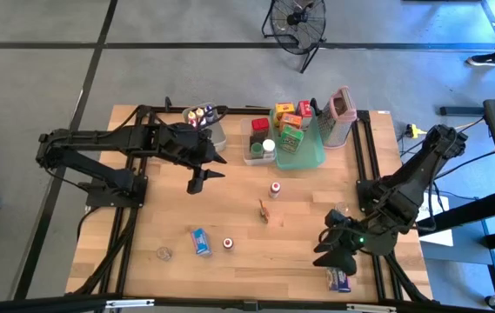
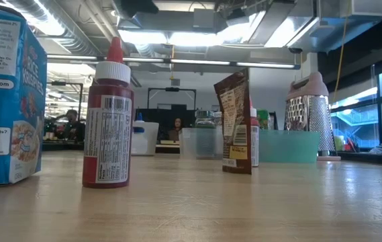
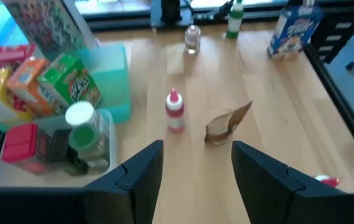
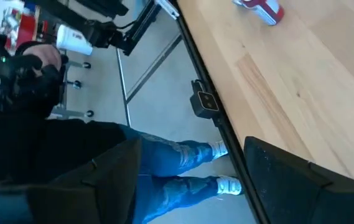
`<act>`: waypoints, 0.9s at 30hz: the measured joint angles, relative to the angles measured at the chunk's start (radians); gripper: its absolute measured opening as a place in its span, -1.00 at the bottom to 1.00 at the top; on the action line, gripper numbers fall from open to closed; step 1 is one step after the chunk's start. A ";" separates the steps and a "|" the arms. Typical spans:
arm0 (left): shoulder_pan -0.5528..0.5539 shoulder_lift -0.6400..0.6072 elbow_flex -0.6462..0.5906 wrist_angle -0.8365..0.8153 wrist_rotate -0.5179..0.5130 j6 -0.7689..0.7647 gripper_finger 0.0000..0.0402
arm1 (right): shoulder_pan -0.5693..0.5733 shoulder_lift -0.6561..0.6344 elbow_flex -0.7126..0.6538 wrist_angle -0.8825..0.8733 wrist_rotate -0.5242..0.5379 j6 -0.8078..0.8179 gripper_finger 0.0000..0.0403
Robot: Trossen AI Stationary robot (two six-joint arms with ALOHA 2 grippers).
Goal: Pick & Place Kitchen Items
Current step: Put the blue cereal box into the green bin
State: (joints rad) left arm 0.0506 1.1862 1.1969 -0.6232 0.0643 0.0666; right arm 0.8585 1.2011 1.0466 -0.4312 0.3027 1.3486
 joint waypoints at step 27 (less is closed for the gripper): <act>0.069 0.000 0.000 -0.125 0.027 0.079 -0.08 | 0.057 0.072 0.108 -0.368 -0.209 0.769 0.79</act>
State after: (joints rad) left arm 0.1200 1.1862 1.1969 -0.7486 0.0910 0.1459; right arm 0.9154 1.2731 1.1542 -0.7992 0.0932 2.1174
